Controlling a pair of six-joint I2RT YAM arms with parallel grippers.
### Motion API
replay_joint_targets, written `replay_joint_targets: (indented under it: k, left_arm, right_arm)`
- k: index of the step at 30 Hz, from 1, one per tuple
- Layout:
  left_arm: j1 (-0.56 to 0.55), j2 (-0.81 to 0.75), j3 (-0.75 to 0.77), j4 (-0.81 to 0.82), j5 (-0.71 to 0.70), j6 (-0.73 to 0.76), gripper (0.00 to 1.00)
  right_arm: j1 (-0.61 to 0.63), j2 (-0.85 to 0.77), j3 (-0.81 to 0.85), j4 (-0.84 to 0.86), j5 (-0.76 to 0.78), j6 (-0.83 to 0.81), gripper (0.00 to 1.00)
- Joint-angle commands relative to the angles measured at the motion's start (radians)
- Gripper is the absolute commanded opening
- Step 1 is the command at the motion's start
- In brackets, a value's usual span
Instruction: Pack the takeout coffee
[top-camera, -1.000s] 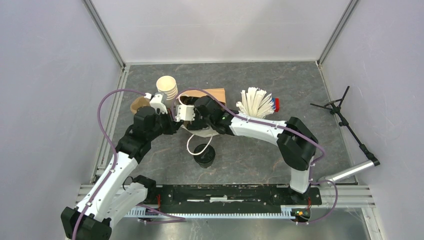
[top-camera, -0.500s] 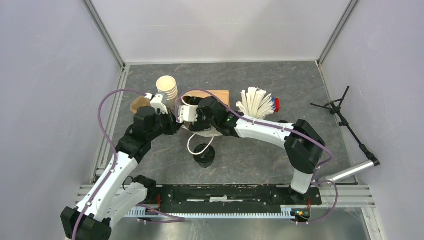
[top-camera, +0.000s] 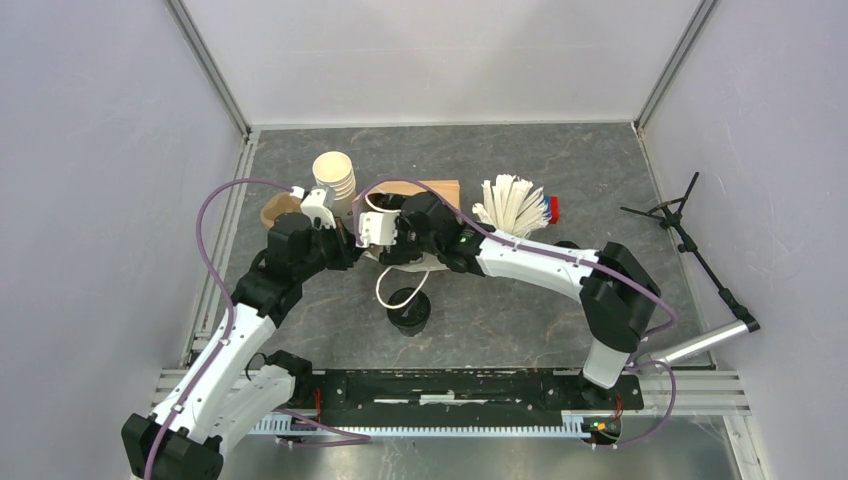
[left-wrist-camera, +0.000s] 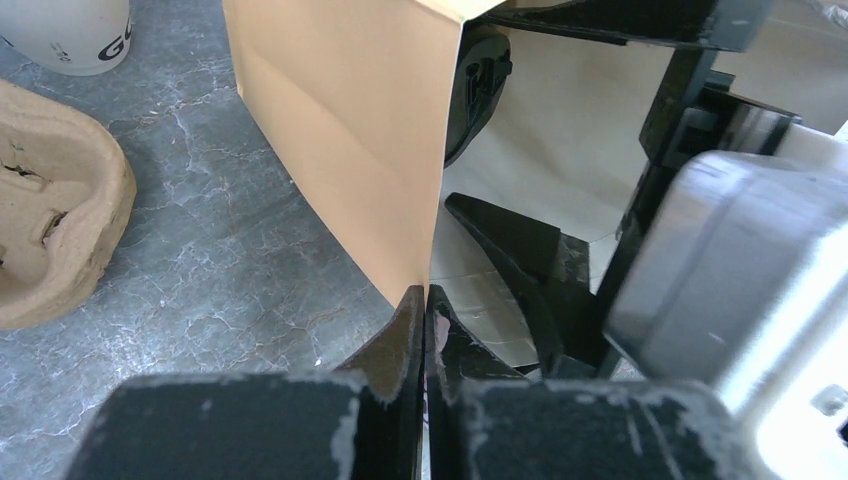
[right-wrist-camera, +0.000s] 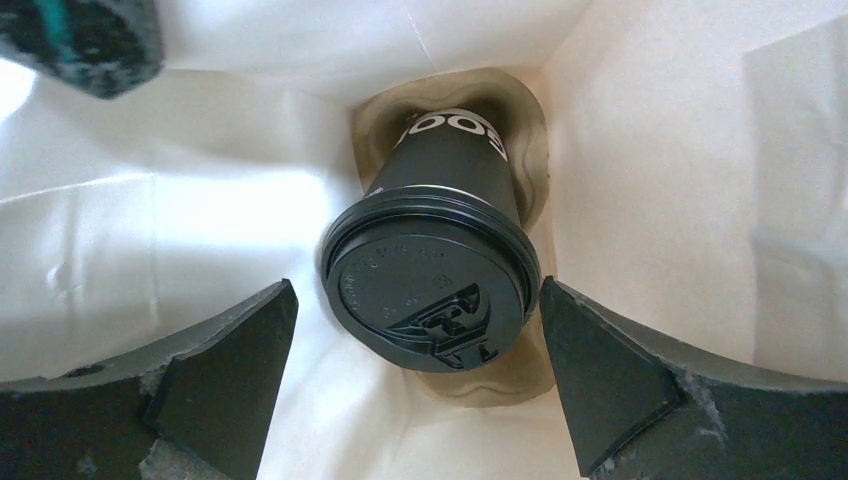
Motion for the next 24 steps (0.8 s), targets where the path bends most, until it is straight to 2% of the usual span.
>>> replay_joint_targets:
  k: [1, 16, 18, 24]
  left_arm:
    - [-0.007, -0.012, 0.006, 0.034, 0.005, -0.016, 0.02]
    - [-0.006, -0.004, 0.013, 0.034, 0.003, -0.010, 0.02]
    - [-0.006, -0.004, 0.012, 0.036, 0.006, -0.010, 0.02]
    - [-0.007, -0.003, 0.011, 0.043, 0.009, -0.013, 0.02]
  right_arm:
    - [-0.003, -0.086, -0.031, 0.022, -0.077, 0.014, 0.98]
    - [-0.013, -0.173, -0.101, 0.020, -0.101, 0.013, 0.96]
    - [-0.015, -0.184, -0.112, 0.011, -0.103, -0.002, 0.93]
    - [-0.022, -0.205, -0.138, -0.005, -0.150, -0.005, 0.76]
